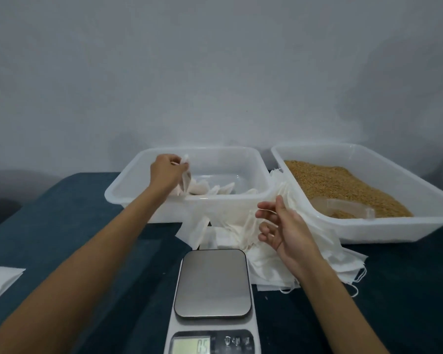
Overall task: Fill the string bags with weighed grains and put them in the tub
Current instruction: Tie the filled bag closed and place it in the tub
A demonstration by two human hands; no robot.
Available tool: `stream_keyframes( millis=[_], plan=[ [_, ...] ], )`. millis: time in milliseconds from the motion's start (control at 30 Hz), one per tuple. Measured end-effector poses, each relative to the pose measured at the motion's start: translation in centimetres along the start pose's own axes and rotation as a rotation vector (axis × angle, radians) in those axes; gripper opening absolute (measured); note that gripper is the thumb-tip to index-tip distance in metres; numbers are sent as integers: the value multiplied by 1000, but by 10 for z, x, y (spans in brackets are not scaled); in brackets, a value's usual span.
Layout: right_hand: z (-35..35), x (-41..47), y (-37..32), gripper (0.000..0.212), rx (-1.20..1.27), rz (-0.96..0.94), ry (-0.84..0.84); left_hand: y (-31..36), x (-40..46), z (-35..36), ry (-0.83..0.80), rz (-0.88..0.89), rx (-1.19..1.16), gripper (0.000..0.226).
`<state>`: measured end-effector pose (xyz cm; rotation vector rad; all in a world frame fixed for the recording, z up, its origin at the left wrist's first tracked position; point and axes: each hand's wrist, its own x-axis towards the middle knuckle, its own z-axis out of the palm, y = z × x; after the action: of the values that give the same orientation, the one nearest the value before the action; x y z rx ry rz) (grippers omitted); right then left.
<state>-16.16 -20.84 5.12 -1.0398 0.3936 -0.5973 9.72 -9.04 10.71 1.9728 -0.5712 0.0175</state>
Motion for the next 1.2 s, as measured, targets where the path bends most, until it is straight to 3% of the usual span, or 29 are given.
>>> stream_keyframes(
  millis=[100, 167, 233, 300, 333, 400, 500, 533, 600, 733, 800, 900, 1000, 1100, 1200],
  plan=[
    [-1, 1, 0, 46, 12, 5, -2, -9, 16, 6, -92, -105, 139, 10],
    [-2, 2, 0, 46, 24, 3, -8, -10, 16, 8, -133, -113, 203, 28],
    [-4, 4, 1, 46, 35, 3, -18, -5, 0, 7, 1, 76, 252, 30],
    [-5, 5, 1, 46, 46, 0, -30, -4, -34, 3, 146, 346, 224, 10],
    [-5, 6, 1, 46, 50, -4, -36, -6, -54, 2, 159, 452, 242, 20],
    [-6, 7, 2, 45, 51, -15, -55, -14, -94, 5, 39, 524, 386, 39],
    [-3, 5, 6, 45, 3, -22, -79, -23, -123, 15, -185, 366, 827, 45],
    [-2, 4, 7, 46, -25, -16, -83, -26, -123, 17, -207, 323, 866, 41],
    [-1, 1, 8, 45, -98, -15, -88, -25, -118, 16, -243, 315, 701, 35],
    [3, -3, 8, 29, -233, -72, -113, -12, -116, 17, -567, 168, -312, 25],
    [6, -4, 9, 32, -233, -38, -192, -4, -126, 21, -675, 127, -569, 23],
    [4, -6, 8, 40, -180, 77, -363, -5, -134, 30, -676, 94, -664, 23],
    [-1, -3, 6, 23, -99, 125, -409, -12, -136, 32, -593, 40, -642, 23],
    [-2, 2, 11, 19, -82, 56, -275, -14, -136, 28, -540, -50, -658, 29],
    [2, 0, 19, 22, -429, -233, -14, -13, -138, 29, -401, -62, -636, 40]
  ],
)
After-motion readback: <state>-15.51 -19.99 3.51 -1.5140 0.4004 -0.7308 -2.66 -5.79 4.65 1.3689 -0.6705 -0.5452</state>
